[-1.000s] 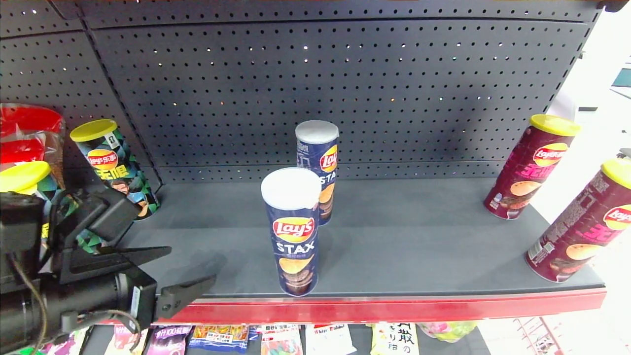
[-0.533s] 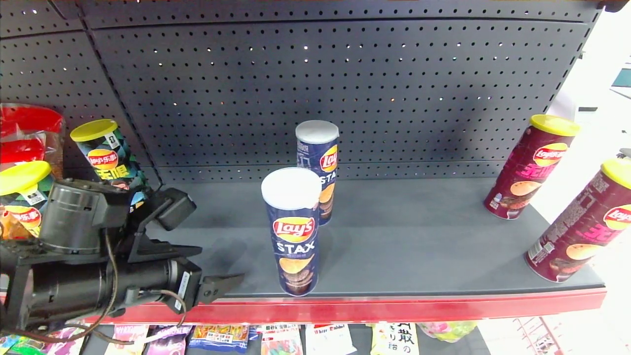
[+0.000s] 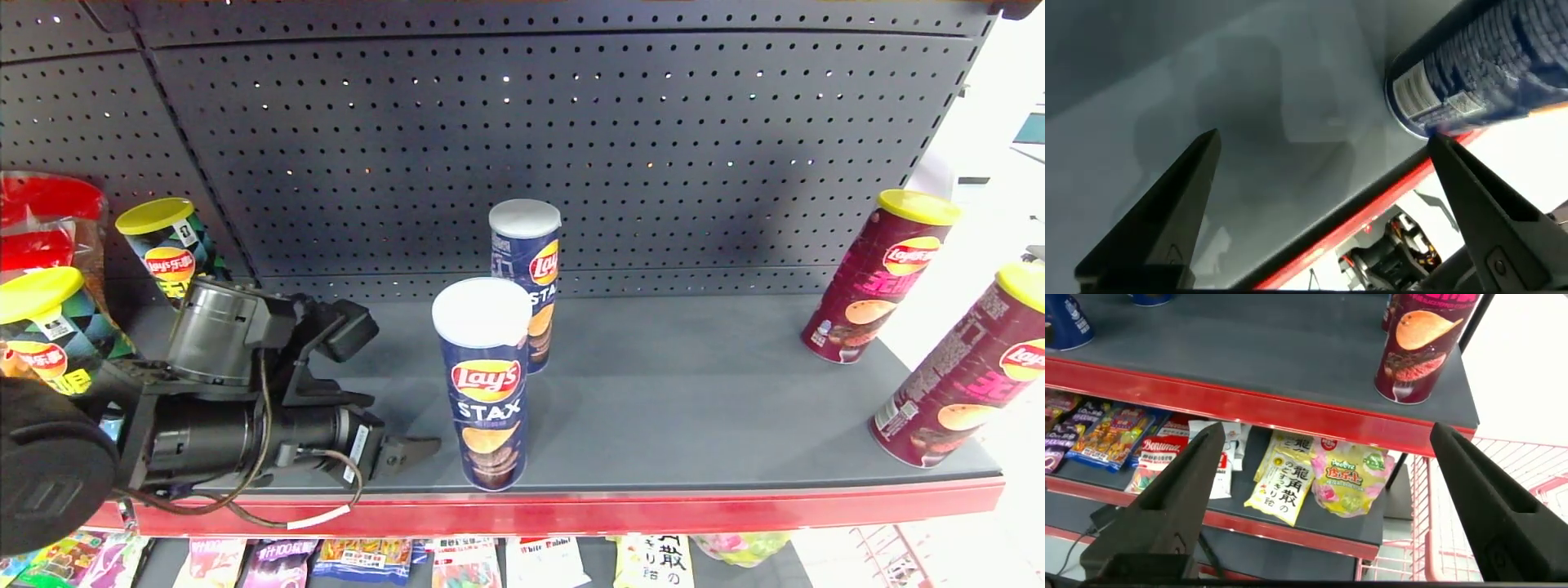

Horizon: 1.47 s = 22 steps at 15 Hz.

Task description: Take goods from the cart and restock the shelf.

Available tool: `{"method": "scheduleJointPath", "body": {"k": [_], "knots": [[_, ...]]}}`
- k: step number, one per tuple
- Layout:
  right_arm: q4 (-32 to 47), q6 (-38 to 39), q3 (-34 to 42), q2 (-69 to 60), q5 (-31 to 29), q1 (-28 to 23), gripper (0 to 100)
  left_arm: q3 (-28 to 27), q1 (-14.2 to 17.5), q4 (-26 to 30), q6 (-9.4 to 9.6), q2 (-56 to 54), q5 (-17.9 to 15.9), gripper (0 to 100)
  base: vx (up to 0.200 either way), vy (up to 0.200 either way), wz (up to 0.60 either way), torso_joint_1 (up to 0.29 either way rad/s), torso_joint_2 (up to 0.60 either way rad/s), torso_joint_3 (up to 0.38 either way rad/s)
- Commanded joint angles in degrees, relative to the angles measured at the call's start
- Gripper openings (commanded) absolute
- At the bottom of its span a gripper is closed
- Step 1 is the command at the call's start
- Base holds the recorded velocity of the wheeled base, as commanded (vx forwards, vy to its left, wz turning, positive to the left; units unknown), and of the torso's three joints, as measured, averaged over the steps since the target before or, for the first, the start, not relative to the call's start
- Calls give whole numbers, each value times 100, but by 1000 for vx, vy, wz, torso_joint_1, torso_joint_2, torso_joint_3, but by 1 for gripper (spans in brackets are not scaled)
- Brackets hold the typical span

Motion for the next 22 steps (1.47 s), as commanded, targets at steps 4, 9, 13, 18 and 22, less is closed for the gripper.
{"method": "scheduleJointPath", "body": {"k": [4,9,13,18,22], "knots": [[5,9,-2,39,-6,2,100,-414,-44,-2,99,507,1,100,0,0,0,0,0,0],[14,9,7,39,-6,2,100,-643,-97,-2,134,709,1,100,0,0,0,0,0,0],[14,9,7,39,-14,2,100,-907,-106,-2,134,876,1,100,0,0,0,0,0,0],[14,18,7,39,-6,2,100,-880,-159,-2,125,859,10,100,0,0,0,0,0,0],[5,27,7,39,-14,2,100,-898,-150,-2,134,841,89,100,0,0,0,0,0,0]]}}
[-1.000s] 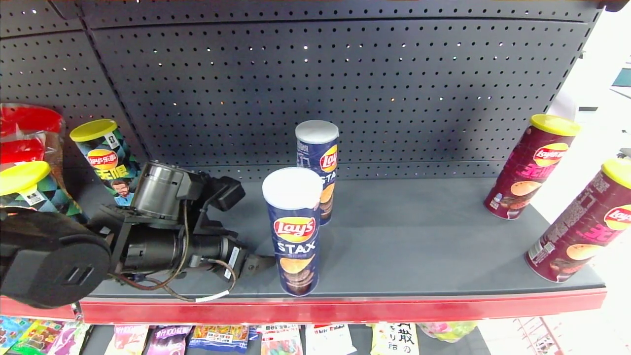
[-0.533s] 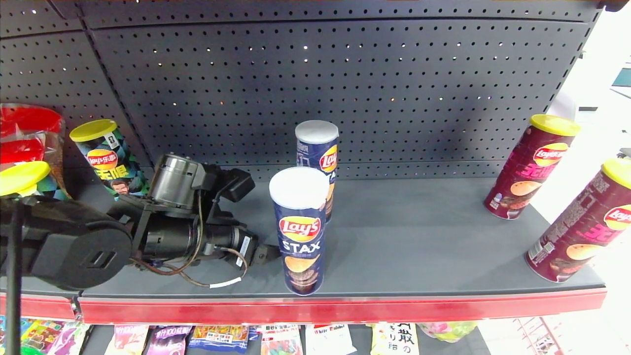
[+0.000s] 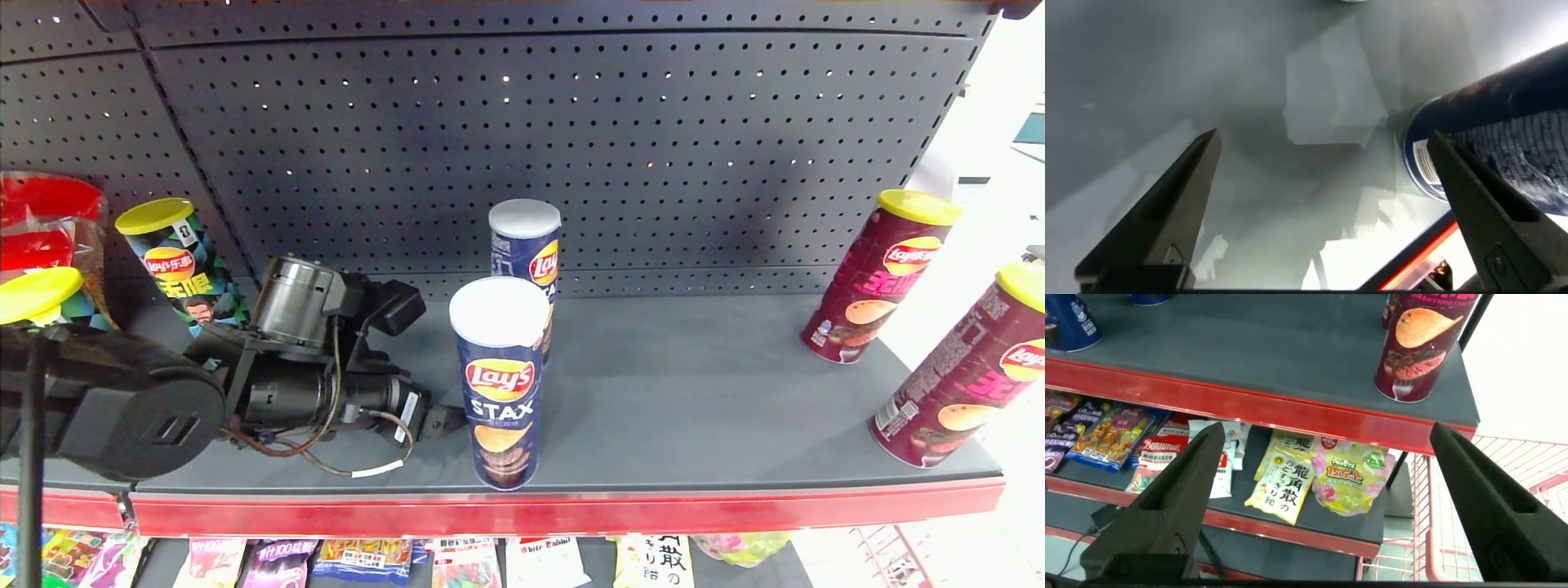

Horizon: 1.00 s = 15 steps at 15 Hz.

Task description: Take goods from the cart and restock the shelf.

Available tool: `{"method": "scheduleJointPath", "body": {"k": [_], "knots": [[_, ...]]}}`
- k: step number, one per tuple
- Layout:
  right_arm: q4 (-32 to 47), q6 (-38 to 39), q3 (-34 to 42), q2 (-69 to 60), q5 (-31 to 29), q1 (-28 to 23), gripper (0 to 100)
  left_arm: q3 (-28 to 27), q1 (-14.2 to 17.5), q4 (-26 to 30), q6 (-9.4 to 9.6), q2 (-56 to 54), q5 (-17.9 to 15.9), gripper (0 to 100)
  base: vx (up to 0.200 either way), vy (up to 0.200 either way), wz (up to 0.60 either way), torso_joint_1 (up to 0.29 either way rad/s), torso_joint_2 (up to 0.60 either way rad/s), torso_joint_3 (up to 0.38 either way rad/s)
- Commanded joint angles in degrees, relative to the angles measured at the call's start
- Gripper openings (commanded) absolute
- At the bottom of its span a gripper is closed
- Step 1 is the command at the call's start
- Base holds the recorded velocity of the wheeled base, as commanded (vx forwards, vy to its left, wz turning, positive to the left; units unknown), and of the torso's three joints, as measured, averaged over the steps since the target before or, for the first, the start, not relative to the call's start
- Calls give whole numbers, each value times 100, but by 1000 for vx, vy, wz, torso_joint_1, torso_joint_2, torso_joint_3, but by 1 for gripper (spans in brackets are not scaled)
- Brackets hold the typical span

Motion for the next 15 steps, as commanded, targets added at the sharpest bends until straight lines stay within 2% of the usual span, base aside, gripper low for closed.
{"method": "scheduleJointPath", "body": {"k": [1,4,5,7,8,10,12,13,14,15], "knots": [[-6,1,7,22,0,2,100,86,26,3,-5,-117,12,100,0,0,0,0,0,0],[12,1,7,22,18,2,100,473,211,12,12,-662,12,100,0,0,0,0,0,0],[38,1,42,22,27,2,100,798,553,56,56,-1453,12,100,0,0,0,0,0,0],[29,1,121,22,27,2,100,1097,949,425,293,-2657,12,100,0,0,0,0,0,0],[100,10,130,31,18,-7,100,1097,1327,961,425,-3501,12,100,0,0,0,0,0,0],[495,71,16,31,9,-59,100,1264,2074,1682,443,-4942,20,100,0,0,0,0,0,0],[548,186,-37,31,-184,-103,100,1730,2135,2754,443,-6806,29,100,0,0,0,0,0,0],[557,256,-11,31,-334,-103,100,1782,2153,3642,443,-7737,126,100,0,0,0,0,0,0],[557,282,69,31,-413,-103,100,1826,2153,4459,408,-8546,416,100,0,0,0,0,0,0],[583,291,130,31,-413,-103,100,1905,2153,4732,408,-8915,557,100,0,0,0,0,0,0]]}}
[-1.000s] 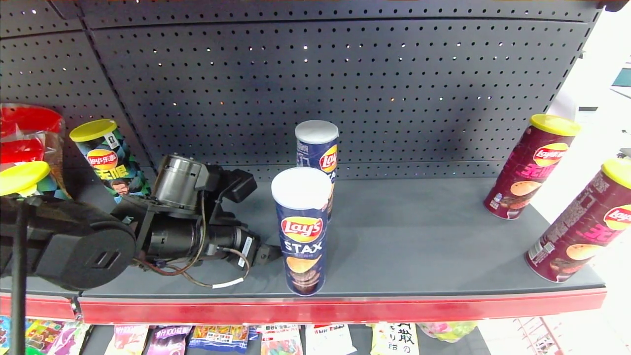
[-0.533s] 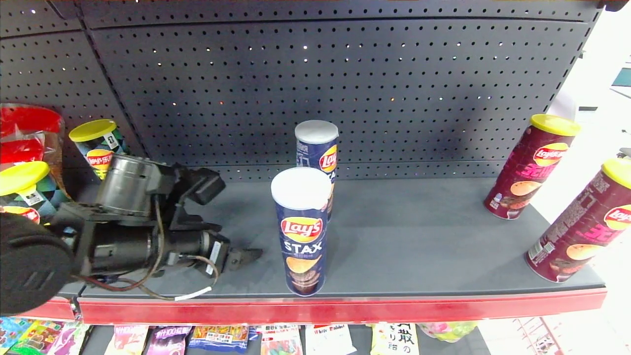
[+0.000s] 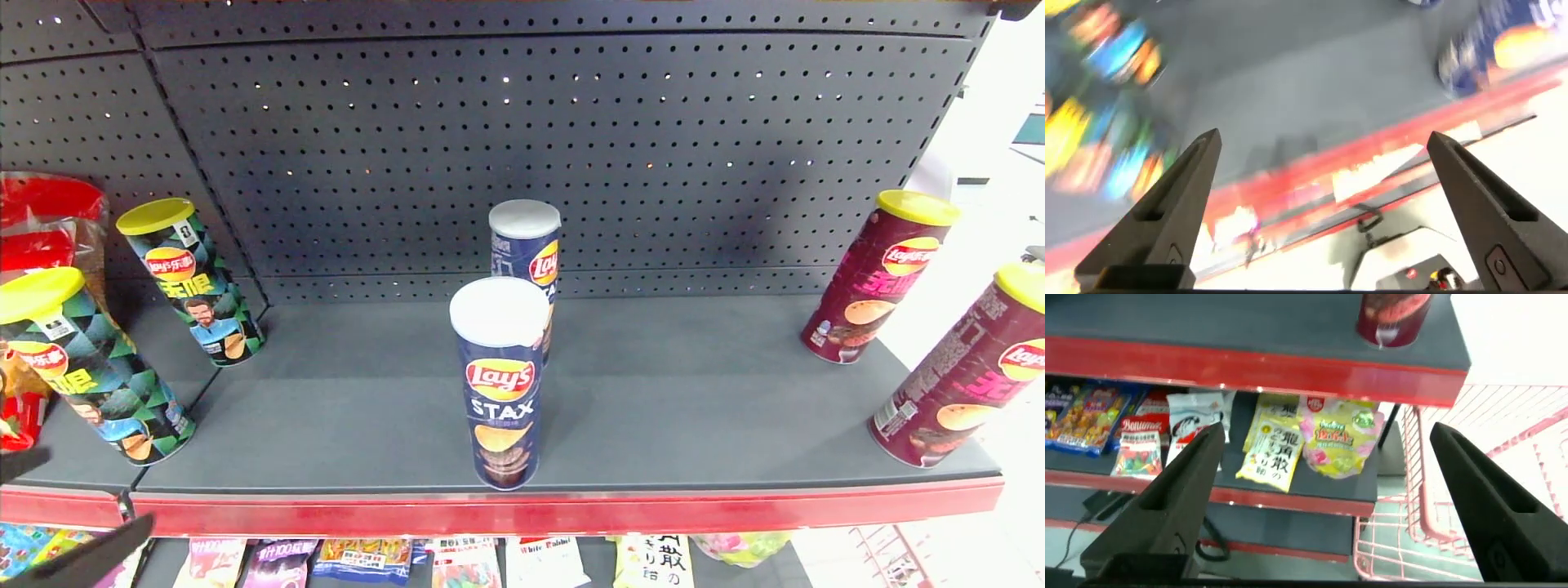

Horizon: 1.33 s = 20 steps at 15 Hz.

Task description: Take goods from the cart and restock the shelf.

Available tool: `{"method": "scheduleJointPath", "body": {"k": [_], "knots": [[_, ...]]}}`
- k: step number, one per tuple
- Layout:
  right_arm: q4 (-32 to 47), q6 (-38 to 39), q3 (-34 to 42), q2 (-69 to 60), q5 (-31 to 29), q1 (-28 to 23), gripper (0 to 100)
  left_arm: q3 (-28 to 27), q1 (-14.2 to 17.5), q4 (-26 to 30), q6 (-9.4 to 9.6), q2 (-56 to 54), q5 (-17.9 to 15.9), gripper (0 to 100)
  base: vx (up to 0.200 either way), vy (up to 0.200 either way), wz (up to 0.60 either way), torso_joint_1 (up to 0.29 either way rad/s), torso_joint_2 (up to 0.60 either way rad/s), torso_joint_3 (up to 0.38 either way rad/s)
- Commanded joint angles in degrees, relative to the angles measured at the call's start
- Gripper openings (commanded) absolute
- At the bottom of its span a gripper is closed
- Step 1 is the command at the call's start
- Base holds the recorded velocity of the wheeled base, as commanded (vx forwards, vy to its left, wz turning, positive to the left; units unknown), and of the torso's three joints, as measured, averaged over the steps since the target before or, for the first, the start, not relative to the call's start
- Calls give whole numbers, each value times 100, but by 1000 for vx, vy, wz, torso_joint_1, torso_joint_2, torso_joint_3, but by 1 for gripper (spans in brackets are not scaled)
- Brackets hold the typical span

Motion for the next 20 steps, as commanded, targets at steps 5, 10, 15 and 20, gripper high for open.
{"method": "scheduleJointPath", "body": {"k": [5,10,15,20], "knots": [[-315,302,307,15,-109,8,100,2277,327,-203,-691,-3475,1260,100,0,0,0,0,0,0],[-1607,-15,861,463,-460,-695,100,3384,318,-1873,-445,-3457,1172,100,0,0,0,0,0,0],[-1739,-50,1072,-539,761,-1161,100,3393,318,-1899,-656,-3466,1357,100,0,0,0,0,0,0],[-1739,73,1072,-539,761,-1152,100,3402,327,-1908,-664,-3466,1365,100,0,0,0,0,0,0]]}}
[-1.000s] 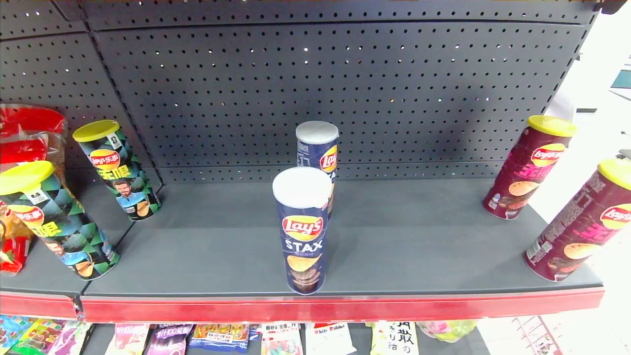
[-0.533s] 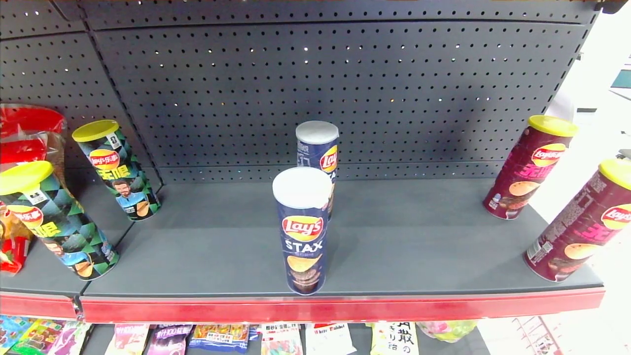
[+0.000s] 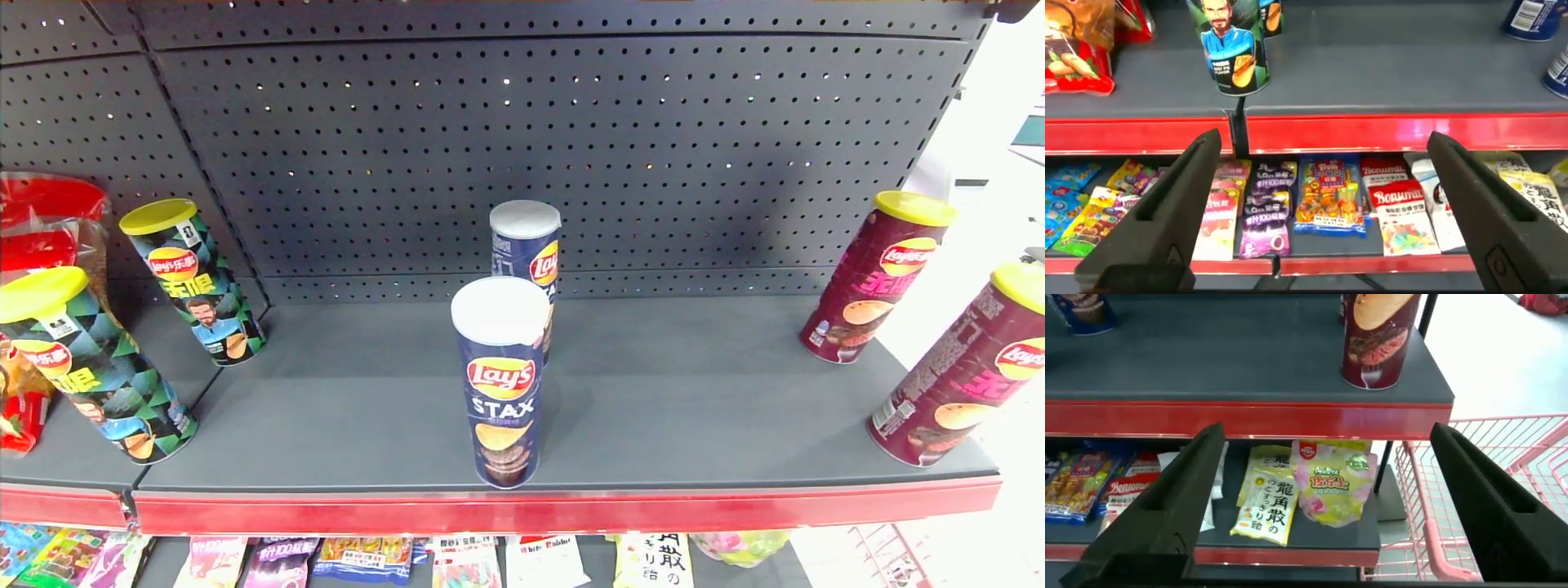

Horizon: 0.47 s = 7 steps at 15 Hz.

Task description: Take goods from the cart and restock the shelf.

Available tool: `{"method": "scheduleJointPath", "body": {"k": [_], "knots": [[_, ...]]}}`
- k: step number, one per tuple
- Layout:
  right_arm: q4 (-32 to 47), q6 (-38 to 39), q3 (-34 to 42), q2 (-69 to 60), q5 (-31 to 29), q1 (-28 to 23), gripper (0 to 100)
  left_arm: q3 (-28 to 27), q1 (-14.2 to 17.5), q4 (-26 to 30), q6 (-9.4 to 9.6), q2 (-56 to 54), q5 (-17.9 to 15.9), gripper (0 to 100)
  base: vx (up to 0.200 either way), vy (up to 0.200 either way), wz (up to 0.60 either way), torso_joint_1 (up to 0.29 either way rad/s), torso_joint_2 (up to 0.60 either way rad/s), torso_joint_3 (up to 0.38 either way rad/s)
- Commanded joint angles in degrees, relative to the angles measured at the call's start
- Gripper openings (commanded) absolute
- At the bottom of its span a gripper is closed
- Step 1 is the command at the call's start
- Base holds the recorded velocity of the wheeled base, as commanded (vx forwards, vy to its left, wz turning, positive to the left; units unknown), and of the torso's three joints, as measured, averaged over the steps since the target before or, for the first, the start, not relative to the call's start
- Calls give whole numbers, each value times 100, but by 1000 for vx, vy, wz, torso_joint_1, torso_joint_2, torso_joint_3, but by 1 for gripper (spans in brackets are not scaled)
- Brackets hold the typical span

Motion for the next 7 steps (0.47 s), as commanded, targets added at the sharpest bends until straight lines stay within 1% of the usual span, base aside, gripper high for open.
{"method": "scheduleJointPath", "body": {"k": [1,3,5,7], "knots": [[1,-2,5,-70,-3,-6,100,3,-2,-1,-5,30,1,100,0,0,0,0,0,0],[1,7,5,-70,-3,-6,100,3,-2,-10,-5,30,1,100,0,0,0,0,0,0],[1,7,5,-70,-3,-6,100,3,6,-10,-49,30,36,100,0,0,0,0,0,0],[1,-2,5,-70,-3,-6,100,3,-2,-10,-40,30,36,100,0,0,0,0,0,0]]}}
